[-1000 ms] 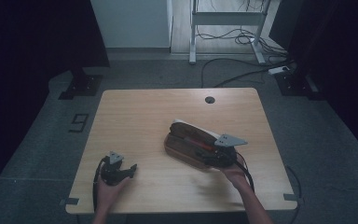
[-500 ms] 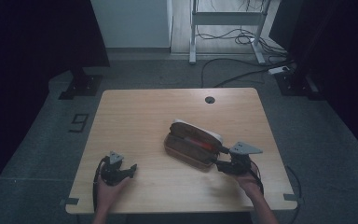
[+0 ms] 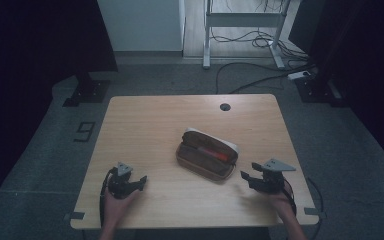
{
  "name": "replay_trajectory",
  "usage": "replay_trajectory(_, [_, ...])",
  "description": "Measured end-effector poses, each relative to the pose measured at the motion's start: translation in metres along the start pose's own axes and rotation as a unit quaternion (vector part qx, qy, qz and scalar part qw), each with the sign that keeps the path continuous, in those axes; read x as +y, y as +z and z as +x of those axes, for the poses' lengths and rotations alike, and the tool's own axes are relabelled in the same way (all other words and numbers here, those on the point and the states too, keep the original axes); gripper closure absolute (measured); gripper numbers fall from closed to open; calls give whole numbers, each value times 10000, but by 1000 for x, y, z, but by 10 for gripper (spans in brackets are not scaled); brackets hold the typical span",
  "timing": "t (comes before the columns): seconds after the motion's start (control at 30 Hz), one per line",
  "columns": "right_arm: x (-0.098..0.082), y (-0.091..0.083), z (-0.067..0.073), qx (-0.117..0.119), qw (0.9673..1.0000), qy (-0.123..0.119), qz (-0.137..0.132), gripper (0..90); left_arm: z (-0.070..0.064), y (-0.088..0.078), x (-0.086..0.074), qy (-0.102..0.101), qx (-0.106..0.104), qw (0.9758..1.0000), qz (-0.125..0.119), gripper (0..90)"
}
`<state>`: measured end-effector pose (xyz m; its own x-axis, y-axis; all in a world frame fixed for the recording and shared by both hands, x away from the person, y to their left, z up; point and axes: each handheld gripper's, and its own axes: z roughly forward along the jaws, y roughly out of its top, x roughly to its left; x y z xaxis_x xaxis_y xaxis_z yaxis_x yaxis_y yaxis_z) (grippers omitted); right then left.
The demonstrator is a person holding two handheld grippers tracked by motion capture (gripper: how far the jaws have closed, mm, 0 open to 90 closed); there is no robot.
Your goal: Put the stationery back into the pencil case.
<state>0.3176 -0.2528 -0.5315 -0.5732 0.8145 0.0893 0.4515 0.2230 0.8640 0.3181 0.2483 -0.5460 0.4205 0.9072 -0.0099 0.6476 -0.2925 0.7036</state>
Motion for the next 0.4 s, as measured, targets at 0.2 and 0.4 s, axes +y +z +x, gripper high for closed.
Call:
replay_trajectory(0.2, [-5,0,-6,-92,9999,60,59,365,0,0,0,-2,0,10000,0,275])
replay_trajectory(0.4, [-6,3,-8,-147,9998,11,137,342,0,0,0,-1,0,10000,1,275])
